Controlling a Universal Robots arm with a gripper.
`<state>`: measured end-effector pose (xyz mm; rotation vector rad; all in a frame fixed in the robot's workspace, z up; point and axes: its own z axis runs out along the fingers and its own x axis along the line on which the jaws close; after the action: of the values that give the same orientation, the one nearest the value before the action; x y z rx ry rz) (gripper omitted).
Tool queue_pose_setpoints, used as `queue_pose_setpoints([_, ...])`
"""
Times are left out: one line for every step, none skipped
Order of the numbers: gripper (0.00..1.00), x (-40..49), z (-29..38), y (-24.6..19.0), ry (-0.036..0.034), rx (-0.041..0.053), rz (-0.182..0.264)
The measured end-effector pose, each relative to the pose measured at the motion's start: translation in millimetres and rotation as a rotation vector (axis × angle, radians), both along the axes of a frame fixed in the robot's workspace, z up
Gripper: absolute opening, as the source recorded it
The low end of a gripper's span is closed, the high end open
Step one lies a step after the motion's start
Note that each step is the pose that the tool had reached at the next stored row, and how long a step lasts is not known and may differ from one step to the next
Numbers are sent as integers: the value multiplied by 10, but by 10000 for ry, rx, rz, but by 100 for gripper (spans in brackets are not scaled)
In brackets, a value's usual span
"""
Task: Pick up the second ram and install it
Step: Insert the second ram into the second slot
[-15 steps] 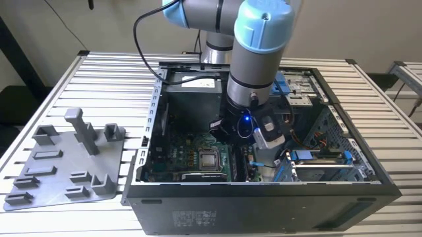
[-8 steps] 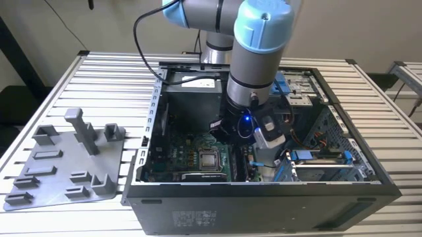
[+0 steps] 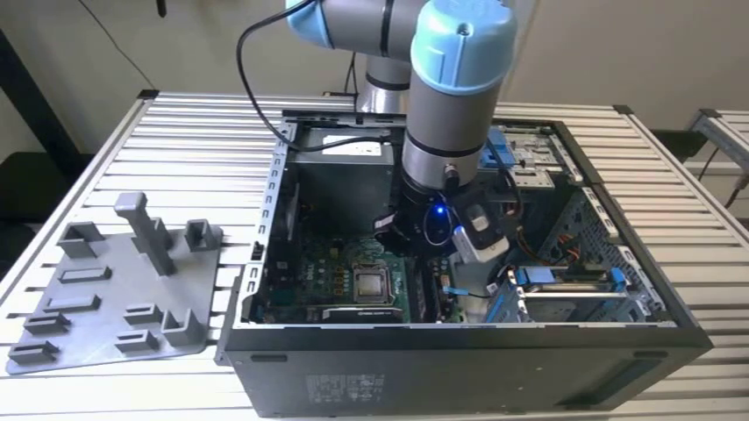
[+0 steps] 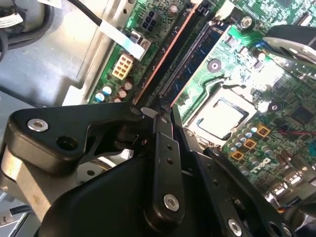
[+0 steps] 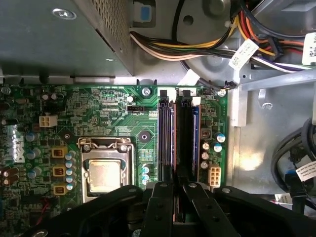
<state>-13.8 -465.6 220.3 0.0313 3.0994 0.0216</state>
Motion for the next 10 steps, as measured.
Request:
queue_pose_setpoints([14, 0, 0, 0, 0, 0, 1])
queue_pose_setpoints([14, -4, 0, 0, -1, 0, 0])
queue_pose_setpoints([14, -9, -1, 0, -1, -2, 0])
queue_pose_setpoints([14, -16, -2, 0, -3, -3, 1])
queue_pose_setpoints([14, -21, -4, 0, -2, -2, 1])
queue_pose_setpoints([14, -23, -8, 0, -2, 0, 1])
queue_pose_setpoints([14, -23, -13, 0, -2, 1, 2])
queue_pose_setpoints([14, -23, -19, 0, -2, -1, 2])
queue_pose_setpoints([14, -24, -26, 0, -2, 0, 1])
queue_pose_setpoints([14, -24, -33, 0, -2, 0, 1])
